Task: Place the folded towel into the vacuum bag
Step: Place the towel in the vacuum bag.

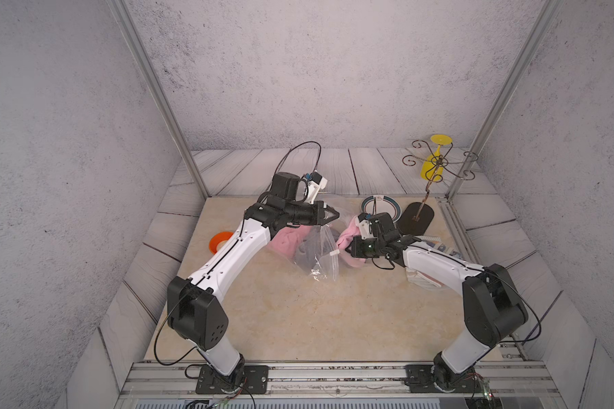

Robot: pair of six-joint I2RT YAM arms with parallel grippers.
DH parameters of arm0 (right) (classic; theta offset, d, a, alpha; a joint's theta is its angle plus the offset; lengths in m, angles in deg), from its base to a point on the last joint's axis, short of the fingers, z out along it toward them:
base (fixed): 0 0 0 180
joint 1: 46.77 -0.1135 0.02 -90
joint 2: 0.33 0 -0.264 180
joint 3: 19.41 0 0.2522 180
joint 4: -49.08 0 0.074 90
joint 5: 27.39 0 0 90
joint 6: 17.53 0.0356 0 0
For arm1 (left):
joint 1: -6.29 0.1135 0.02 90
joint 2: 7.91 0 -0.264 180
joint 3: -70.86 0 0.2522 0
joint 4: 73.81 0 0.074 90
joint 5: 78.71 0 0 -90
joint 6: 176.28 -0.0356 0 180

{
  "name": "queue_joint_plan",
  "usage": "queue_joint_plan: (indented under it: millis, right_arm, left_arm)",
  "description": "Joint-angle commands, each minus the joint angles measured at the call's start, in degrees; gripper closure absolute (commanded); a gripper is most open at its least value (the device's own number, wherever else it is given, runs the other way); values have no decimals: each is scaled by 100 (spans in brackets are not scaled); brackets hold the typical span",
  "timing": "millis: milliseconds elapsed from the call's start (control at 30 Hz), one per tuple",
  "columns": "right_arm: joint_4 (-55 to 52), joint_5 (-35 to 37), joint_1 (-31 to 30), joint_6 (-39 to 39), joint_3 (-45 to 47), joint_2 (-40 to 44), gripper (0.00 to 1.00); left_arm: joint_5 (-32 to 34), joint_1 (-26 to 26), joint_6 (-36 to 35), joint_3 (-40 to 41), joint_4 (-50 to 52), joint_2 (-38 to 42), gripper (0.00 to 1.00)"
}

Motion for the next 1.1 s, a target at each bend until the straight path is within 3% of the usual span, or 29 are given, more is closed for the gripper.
queue_joint_plan:
  millis: [0, 233, 467, 567, 733, 1000, 1033, 1067]
  right_arm:
    - [39, -235, -25, -162, 288, 522, 100]
    - [220, -1155, -192, -368, -42, 1303, 100]
    - [53, -1817, -308, -534, -425, 1063, 100]
    - [471, -1537, -306, -309, -271, 812, 99]
    - [832, -472, -202, -78, -303, 318, 97]
    - [1330, 751, 359, 655, -694, 23, 94]
    - [1368, 742, 360, 656, -719, 21, 88]
    - [1407, 620, 364, 640, -761, -5, 72]
  left_arm:
    - [38, -41, -35, 253, -524, 175, 100]
    - [180, -214, 12, 531, -706, -67, 100]
    - [121, -218, -1, 462, -724, -186, 100]
    - [8, -219, 6, 422, -710, -147, 100]
    - [-292, -214, -153, 260, -372, 72, 100]
    - [-716, -223, -670, 550, 322, 593, 100]
    - [-696, -218, -692, 647, 305, 636, 100]
    - [-639, -218, -684, 738, 263, 652, 100]
